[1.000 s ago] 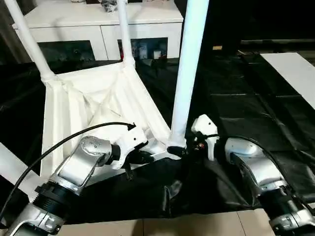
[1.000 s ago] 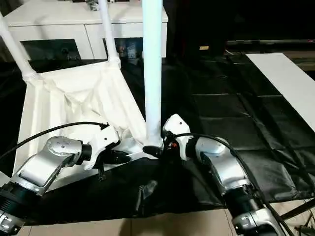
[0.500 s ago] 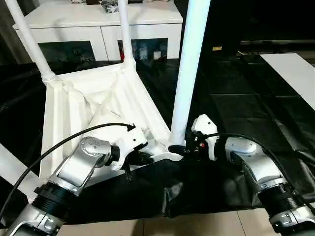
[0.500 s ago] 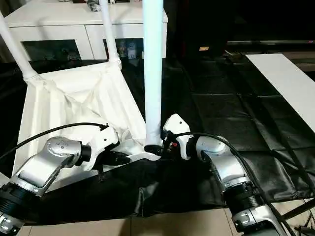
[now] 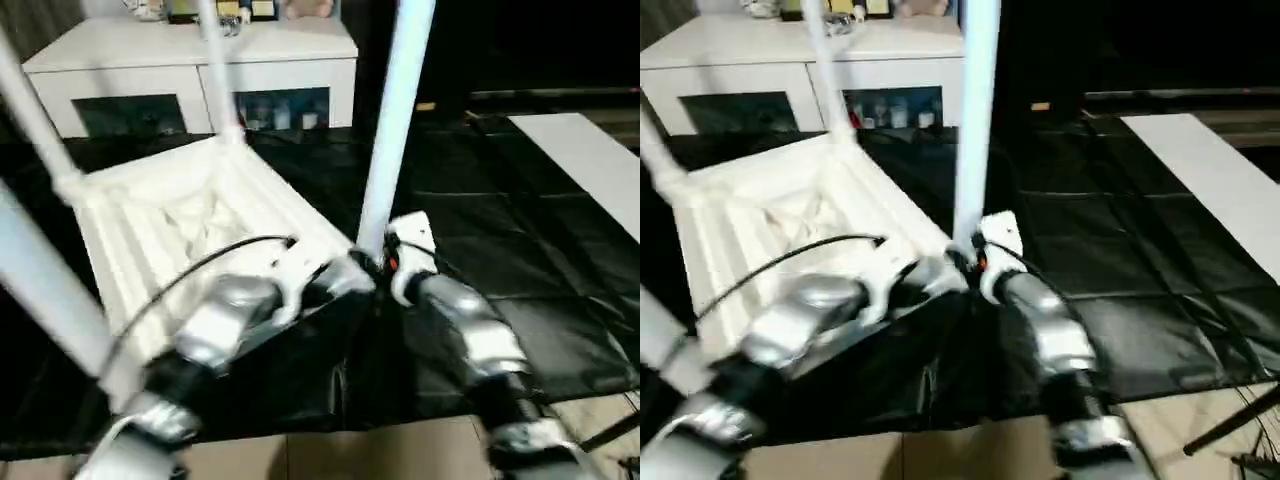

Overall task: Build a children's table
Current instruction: Rotate leg to tighten

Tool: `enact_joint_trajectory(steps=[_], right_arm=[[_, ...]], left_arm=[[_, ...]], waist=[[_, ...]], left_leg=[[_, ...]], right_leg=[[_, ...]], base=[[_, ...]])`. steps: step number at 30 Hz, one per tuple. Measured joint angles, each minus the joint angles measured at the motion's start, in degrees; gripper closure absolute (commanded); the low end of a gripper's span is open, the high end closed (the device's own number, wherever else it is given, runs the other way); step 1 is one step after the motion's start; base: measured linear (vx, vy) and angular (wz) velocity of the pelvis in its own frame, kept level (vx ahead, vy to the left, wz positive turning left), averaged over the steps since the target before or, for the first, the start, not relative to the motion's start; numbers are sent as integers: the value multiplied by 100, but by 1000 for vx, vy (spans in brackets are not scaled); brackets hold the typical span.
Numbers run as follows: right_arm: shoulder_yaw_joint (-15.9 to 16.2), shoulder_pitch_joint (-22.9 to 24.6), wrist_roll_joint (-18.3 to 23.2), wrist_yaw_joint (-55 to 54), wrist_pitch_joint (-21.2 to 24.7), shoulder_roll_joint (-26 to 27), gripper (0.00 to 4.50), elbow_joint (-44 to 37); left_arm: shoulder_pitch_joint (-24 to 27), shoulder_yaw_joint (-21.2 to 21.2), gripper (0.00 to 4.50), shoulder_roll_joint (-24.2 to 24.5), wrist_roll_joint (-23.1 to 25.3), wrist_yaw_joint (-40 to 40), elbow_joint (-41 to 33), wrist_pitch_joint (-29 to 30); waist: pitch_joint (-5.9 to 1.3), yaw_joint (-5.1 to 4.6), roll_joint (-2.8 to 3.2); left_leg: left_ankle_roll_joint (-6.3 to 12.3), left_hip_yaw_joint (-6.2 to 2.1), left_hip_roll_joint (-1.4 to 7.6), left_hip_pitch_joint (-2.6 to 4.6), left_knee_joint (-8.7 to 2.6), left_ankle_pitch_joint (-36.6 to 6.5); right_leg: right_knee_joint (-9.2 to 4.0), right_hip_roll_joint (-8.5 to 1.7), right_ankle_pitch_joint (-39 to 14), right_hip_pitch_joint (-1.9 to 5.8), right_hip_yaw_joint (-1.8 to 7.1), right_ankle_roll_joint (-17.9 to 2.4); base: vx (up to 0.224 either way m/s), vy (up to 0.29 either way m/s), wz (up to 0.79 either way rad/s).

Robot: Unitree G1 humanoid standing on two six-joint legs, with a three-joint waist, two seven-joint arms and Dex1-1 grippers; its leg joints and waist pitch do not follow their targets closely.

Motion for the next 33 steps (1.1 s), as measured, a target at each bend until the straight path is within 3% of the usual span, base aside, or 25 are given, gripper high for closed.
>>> enact_joint_trajectory(steps=[6,8,11,13,17,22,26,29,33], right_arm=[[-87,-140,-205,-654,-124,315,241,184],[-88,-135,-211,-639,-176,311,188,185],[-50,-102,-195,-442,-290,293,170,167],[56,-61,-199,-216,-452,118,147,171],[150,-24,-122,468,-624,-253,147,135],[429,327,275,2308,-723,-1041,147,-360],[650,575,459,3300,-745,-1531,147,-728],[764,729,506,3940,-806,-1928,147,-942],[837,777,499,4233,-832,-2012,147,-969]], left_arm=[[-232,3,450,-183,36,206,455,-225],[-232,0,450,-176,41,198,467,-256],[-232,-9,450,-68,55,127,427,-305],[-180,-38,450,75,57,-27,268,-307],[46,-123,450,404,-10,-539,-154,-342],[287,-314,450,1071,-248,-1534,-815,-183],[380,-344,450,1313,-304,-1914,-1003,-174],[528,-386,450,1544,-336,-2164,-1232,-173],[654,-422,450,1735,-349,-2307,-1490,-55]], waist=[[-3,5,3],[-2,5,4],[-1,-7,4],[3,-24,2],[3,-17,2],[7,87,10],[8,136,10],[8,135,9],[8,102,9]], left_leg=[[0,-6,-6,-4,-7,0],[0,-6,-7,-5,-10,0],[0,-7,-7,-13,-14,0],[-3,-7,-6,-37,-22,2],[-6,-9,-5,-47,-53,3],[-1,-9,4,-52,-52,3],[53,-1,2,-59,-32,4],[49,1,3,-53,-27,1],[19,2,4,-38,-22,-12]], right_leg=[[0,-1,3,-2,1,3],[0,-2,4,-3,1,3],[1,-1,19,-16,1,10],[1,0,22,-37,0,10],[-1,4,22,-51,-4,0],[-11,5,-13,-57,-19,-7],[-16,-1,-14,-55,-14,-8],[-15,-2,-17,-51,-14,-13],[-1,-2,-17,-47,-9,-13]], base=[[0,0,0],[0,0,0],[0,0,0],[0,0,0],[0,0,0],[24,1,1],[0,0,0],[0,0,0],[0,0,0]])
